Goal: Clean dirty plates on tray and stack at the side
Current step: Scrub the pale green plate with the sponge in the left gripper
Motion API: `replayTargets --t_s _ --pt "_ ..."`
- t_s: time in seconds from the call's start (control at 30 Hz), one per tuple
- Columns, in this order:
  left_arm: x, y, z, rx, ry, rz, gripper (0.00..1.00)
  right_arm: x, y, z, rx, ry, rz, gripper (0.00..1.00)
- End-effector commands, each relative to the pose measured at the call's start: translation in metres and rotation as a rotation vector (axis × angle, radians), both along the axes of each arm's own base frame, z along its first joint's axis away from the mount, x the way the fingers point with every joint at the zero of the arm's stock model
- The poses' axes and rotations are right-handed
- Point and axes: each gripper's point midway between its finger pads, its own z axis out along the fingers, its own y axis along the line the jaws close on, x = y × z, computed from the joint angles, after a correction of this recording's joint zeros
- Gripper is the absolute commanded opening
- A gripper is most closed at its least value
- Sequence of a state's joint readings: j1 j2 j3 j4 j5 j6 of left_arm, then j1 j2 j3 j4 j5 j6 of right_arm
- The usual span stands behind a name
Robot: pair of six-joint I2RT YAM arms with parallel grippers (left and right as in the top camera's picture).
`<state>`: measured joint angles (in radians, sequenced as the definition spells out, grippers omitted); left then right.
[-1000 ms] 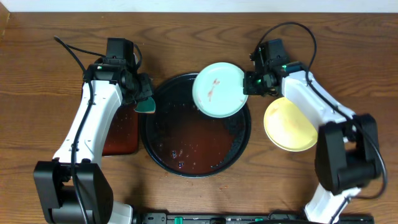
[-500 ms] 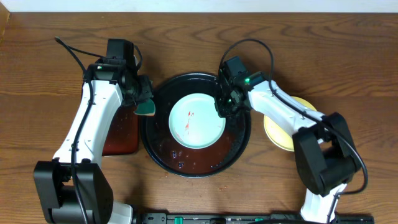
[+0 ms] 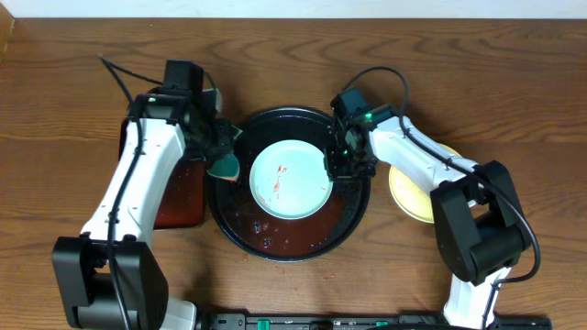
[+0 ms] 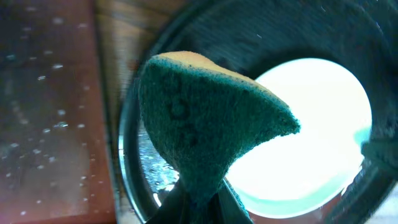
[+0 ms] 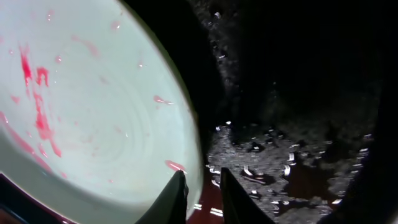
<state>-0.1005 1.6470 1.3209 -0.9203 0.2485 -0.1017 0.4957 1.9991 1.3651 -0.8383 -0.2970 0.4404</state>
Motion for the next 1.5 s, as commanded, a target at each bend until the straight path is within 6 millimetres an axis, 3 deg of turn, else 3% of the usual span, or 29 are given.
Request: replayTargets --t_s 0.0,0.17,0.43,0.63,0.73,0.9,1.17,1.27,1.37,1.47 --pt "-0.001 -0.012 0.005 0.001 -0.019 -0.074 0.07 -0.010 0.004 -0.012 -0.045 0.022 -0.045 0.13" --pt "-0.002 -0.016 0.002 0.037 -0.019 -0.092 0.07 -0.011 0.000 -0.027 -0.073 -0.007 -0.044 0.01" --pt "-0.006 -0.024 -0.006 0.039 -0.015 -0.119 0.07 -0.011 -0.007 -0.040 -0.079 -0.025 -0.065 0.01" --pt "-0.011 -0.045 -0.025 0.039 -0.023 -0.185 0.07 -0.007 -0.006 -0.039 -0.070 -0.039 -0.069 0.01" --pt "-0.009 -0.055 -0.037 0.038 -0.011 -0.197 0.08 -0.007 -0.006 -0.039 -0.070 -0.039 -0.068 0.01" --pt "-0.008 -0.070 -0.073 0.044 0.061 -0.198 0.07 -0.007 -0.006 -0.039 -0.071 -0.039 -0.065 0.01" --pt "-0.032 -0.078 -0.115 0.082 0.233 -0.120 0.07 -0.008 -0.006 -0.040 -0.072 -0.036 -0.064 0.01" --pt "-0.051 -0.098 -0.115 0.018 0.296 -0.182 0.07 -0.008 -0.006 -0.040 -0.072 -0.037 -0.065 0.01" --pt "-0.067 -0.132 -0.105 -0.138 0.315 -0.325 0.07 -0.007 -0.007 -0.040 -0.079 -0.040 -0.066 0.01" --pt "-0.067 -0.151 -0.099 -0.223 0.279 -0.404 0.08 -0.007 -0.007 -0.040 -0.078 -0.041 -0.066 0.01"
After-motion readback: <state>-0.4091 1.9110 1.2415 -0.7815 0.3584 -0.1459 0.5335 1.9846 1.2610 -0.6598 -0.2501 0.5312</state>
